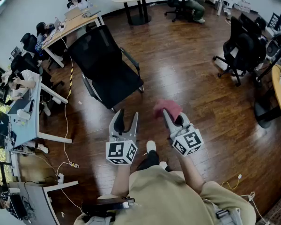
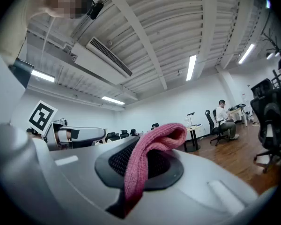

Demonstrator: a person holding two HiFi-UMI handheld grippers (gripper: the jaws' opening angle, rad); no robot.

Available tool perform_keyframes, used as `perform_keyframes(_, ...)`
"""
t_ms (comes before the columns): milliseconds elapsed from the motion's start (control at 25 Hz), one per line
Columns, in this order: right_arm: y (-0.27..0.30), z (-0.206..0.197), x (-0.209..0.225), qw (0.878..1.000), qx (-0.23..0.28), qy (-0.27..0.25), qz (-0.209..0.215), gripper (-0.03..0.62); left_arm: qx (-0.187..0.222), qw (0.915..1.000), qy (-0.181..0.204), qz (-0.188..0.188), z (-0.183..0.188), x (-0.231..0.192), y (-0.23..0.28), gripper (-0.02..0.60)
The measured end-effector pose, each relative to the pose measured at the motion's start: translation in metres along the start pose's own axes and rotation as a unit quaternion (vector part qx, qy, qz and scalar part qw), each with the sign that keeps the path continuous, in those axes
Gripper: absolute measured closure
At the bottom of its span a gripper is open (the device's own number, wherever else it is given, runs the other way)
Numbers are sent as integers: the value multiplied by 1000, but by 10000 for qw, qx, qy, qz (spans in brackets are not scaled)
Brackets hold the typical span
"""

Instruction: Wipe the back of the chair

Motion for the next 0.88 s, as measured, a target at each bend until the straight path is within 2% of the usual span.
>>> perform_keyframes(120, 35, 1, 20, 9999, -125, -69, 35, 580, -20, 9999, -57, 80, -10, -21, 34, 357)
perform_keyframes(440, 159, 23, 44, 9989, -190, -337, 274, 580, 80, 9993, -52, 348, -13, -116, 111, 357)
perform_keyframes(680, 231, 15, 70, 9967, -587, -76, 548, 580, -102, 9978, -117, 649, -18, -153, 157, 357)
perform_keyframes(880, 307, 15, 103, 9921, -707, 121, 1027, 580, -282, 9926, -54, 1176, -27, -190, 199, 357)
Point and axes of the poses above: the fingertips, and each gripper's own axes: y forward along the fingers, x to its right, z out of its top, the point moved 6 cm from there along -y, backward along the fingers, and after that the axes turned 12 degrees about y, right-handed, at the moved point
